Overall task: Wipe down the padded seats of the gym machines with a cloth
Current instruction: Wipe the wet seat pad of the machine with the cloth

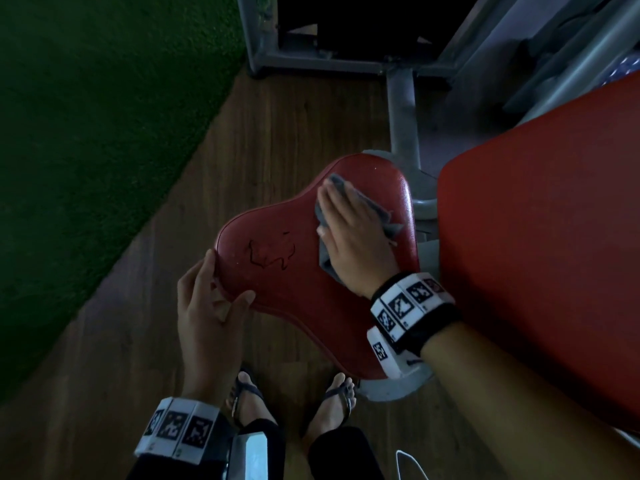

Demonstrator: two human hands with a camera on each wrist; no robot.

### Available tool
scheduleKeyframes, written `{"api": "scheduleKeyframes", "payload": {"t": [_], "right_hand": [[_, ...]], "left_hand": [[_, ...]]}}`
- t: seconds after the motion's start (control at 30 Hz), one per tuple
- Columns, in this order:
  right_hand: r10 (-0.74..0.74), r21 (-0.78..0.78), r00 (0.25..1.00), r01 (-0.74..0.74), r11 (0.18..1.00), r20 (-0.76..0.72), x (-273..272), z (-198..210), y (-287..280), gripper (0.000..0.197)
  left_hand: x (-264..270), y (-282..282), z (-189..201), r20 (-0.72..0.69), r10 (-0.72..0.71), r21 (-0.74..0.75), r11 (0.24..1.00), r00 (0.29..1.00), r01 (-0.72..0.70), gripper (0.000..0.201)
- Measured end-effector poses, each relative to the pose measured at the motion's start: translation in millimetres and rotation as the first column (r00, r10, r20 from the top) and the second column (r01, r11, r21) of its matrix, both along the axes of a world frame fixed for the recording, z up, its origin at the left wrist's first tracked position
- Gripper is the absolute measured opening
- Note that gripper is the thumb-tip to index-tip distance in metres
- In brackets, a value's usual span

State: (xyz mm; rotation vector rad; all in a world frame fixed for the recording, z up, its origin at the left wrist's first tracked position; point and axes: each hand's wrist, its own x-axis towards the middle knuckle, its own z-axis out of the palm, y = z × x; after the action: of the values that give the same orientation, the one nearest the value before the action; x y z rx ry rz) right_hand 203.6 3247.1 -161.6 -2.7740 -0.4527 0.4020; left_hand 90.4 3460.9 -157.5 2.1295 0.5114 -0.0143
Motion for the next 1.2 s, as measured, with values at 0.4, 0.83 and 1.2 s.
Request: {"api": "scheduleKeyframes", "payload": {"t": [0.4, 0.83, 1.2], "right_hand": [[0.291, -0.083, 0.955, -0.285, 0.955, 0.062, 60.5, -8.7, -29.3, 0.058], [-0.341, -0.098, 0.931, 0.33, 0.939, -0.129, 96.8, -11.1, -57.4, 0.054], [-0.327, 0.001, 0.904, 0.341, 0.94, -0.275, 137.7, -15.6, -58.8, 0.048]], "left_hand": [[0.0, 1.0, 4.6, -0.01, -0.037, 0.02, 0.999, 0.999, 0.037, 0.078], [-3.1, 2.8, -3.1, 0.022, -0.025, -0.032, 0.999, 0.999, 0.026, 0.078], [-4.6, 8.2, -2.7, 0.068, -0.037, -0.066, 0.997, 0.997, 0.042, 0.078]]}}
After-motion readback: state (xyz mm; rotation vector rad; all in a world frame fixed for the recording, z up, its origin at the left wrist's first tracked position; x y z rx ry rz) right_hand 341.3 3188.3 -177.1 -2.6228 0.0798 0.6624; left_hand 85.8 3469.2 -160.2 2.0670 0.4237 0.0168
